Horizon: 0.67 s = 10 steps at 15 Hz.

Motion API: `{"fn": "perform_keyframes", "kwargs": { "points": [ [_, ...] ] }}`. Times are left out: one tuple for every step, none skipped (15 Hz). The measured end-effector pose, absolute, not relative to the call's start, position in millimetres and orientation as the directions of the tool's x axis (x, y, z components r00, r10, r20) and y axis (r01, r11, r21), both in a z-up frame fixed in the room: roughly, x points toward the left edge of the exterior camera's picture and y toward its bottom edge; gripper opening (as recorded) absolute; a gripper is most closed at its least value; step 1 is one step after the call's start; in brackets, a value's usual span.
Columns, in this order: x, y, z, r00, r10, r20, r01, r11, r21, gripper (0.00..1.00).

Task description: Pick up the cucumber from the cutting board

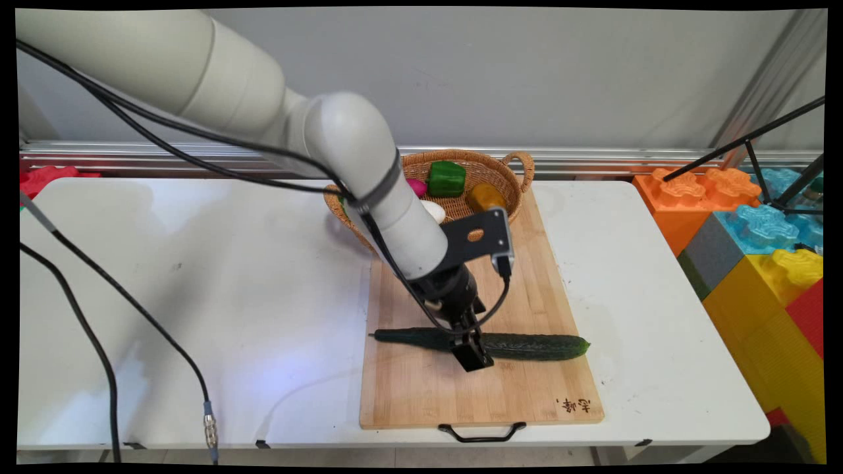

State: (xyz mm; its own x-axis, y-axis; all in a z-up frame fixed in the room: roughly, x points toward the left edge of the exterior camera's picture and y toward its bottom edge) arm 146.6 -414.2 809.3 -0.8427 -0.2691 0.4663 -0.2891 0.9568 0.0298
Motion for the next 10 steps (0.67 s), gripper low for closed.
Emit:
{"fn": "perform_keyframes", "kwargs": {
  "points": [
    [144.7, -413.8, 804.1, -0.843, -0.262, 0.470, -0.285, 0.958, 0.021, 1.00],
    [142.7, -413.6, 798.2, -0.843, -0.253, 0.474, -0.283, 0.959, 0.009, 1.00],
    [141.4, -413.5, 794.1, -0.843, -0.247, 0.477, -0.281, 0.960, 0.001, 1.00],
    [140.4, -413.2, 790.5, -0.843, -0.242, 0.480, -0.279, 0.960, -0.006, 1.00],
    [139.5, -413.0, 786.7, -0.844, -0.237, 0.482, -0.278, 0.960, -0.015, 1.00],
    [138.8, -412.8, 783.2, -0.844, -0.232, 0.483, -0.276, 0.961, -0.023, 1.00],
    [138.3, -412.6, 780.6, -0.845, -0.227, 0.485, -0.275, 0.961, -0.029, 1.00],
    [137.8, -412.3, 778.0, -0.845, -0.223, 0.486, -0.273, 0.961, -0.035, 0.00],
    [137.2, -412.0, 776.5, -0.845, -0.218, 0.488, -0.271, 0.962, -0.040, 0.00],
    [136.8, -411.8, 775.7, -0.845, -0.215, 0.490, -0.270, 0.962, -0.043, 0.00]
  ]
}}
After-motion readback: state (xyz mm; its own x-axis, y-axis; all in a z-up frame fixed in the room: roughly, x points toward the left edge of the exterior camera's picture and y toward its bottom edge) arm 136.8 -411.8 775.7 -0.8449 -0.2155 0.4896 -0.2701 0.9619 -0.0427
